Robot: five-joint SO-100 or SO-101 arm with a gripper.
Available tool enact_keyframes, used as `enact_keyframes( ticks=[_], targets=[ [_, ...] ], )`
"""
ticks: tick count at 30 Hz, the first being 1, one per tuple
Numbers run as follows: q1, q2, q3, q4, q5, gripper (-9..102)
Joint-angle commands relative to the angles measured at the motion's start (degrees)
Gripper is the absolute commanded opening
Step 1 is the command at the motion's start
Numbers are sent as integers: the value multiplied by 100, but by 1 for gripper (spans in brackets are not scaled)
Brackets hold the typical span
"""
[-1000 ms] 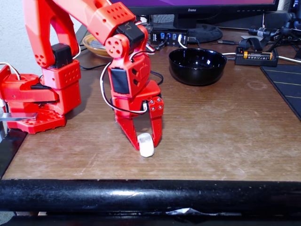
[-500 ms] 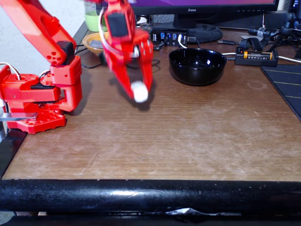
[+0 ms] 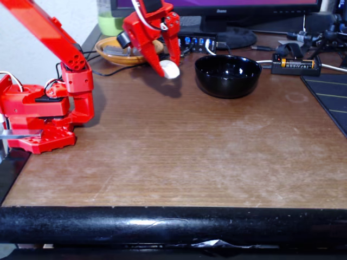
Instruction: Ramasse la gomme et mets-la dans le bol.
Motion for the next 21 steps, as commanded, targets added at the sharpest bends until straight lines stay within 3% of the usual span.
enact_keyframes(
  ticks=[1,12,21],
  targets=[
    [-237,-844,-1564,26,176,-6],
    [-316,-2373,-4052,580,264,-6],
    [-483,-3876,-5423,369,404,-6]
  ],
)
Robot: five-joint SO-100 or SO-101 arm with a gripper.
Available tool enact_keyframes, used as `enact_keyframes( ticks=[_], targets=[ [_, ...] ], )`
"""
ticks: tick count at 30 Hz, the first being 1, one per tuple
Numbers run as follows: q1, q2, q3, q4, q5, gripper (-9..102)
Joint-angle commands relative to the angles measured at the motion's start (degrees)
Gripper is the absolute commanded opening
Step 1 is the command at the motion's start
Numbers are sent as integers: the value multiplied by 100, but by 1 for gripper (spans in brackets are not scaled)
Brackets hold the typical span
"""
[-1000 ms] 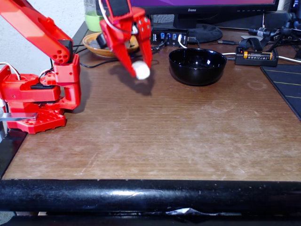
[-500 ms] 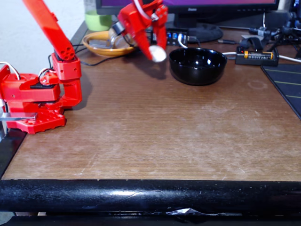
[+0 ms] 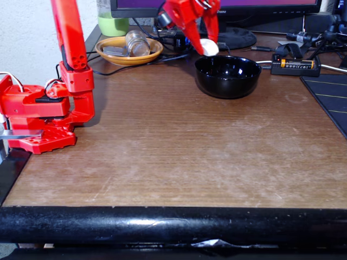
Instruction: Ramasse la gomme et mets-la dans le bol.
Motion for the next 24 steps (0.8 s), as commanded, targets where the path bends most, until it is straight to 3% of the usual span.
enact_keyframes(
  ticks=[1,7,17,24],
  targets=[
    [-202,-396,-1248,-88,193,-6],
    [-483,-1107,-2470,281,457,-6],
    [-510,-1644,-2795,272,396,-6],
    [-457,-2584,-4043,844,404,-1]
  ],
)
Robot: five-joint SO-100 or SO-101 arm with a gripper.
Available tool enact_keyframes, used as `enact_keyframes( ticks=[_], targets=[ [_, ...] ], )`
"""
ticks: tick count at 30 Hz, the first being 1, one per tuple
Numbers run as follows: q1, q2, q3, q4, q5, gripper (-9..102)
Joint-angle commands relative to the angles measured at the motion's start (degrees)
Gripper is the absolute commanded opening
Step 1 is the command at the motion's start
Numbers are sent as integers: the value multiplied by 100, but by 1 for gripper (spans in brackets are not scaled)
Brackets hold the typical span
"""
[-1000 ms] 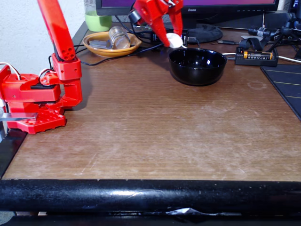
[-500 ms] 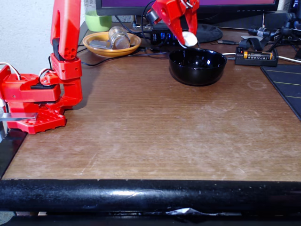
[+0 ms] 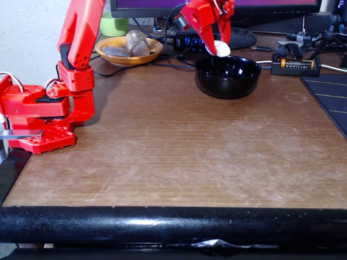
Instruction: Ramasse la gomme et mets-la dans le bol.
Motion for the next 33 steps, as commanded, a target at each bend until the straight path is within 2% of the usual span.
enact_keyframes(
  ticks=[1,4,8,9,11,16,18,20,24,27,33],
  targets=[
    [18,-229,-1283,396,-9,0],
    [44,-844,-2373,905,-9,4],
    [62,-2294,-5045,1942,-132,14],
    [62,-2417,-5212,1995,-149,15],
    [105,-2268,-4746,1907,-132,17],
    [185,-2224,-4702,1978,-193,18],
    [193,-2118,-4614,1969,-308,15],
    [237,-1934,-4500,1978,-281,-6],
    [396,-826,-3226,1626,-167,-6],
    [492,-343,-3190,1978,-255,-6],
    [1046,703,-2522,1978,-378,-6]
  ],
)
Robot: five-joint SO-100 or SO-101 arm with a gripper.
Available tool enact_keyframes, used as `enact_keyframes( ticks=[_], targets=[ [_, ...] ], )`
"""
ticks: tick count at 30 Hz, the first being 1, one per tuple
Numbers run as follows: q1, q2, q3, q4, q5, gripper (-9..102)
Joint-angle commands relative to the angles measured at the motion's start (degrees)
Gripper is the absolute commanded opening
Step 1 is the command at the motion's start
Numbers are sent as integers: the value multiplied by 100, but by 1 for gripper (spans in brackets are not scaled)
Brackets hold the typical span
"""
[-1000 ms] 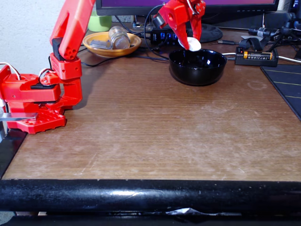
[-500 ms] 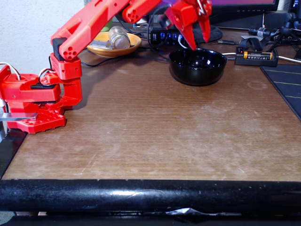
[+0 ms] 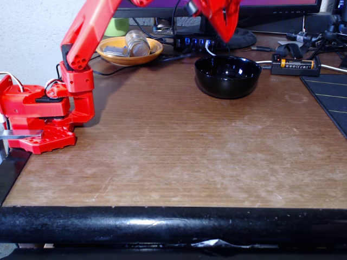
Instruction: Ramasse la gomme et mets-la dans le bol.
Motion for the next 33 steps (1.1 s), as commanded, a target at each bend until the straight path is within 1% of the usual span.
enact_keyframes(
  ticks=[1,9,13,15,16,17,19,20,23,25,29,31,33],
  targets=[
    [422,1354,352,211,-105,-6],
    [1854,1986,853,211,-378,-6],
    [2355,2197,1063,211,-633,-6],
    [2584,2505,1477,141,-712,-6],
    [2689,2830,1978,-88,-747,-6],
    [2786,3313,2804,-519,-791,-6],
    [2839,4649,4878,-1617,-879,-6],
    [2839,5177,5669,-1898,-932,-6],
    [2856,5915,6838,-2083,-967,-6],
    [2865,6539,7717,-2391,-1028,-6],
    [2865,7356,8684,-2628,-1090,-6],
    [2865,7963,9431,-3164,-1055,-6],
    [2848,8622,10169,-3489,-967,-6]
  ],
)
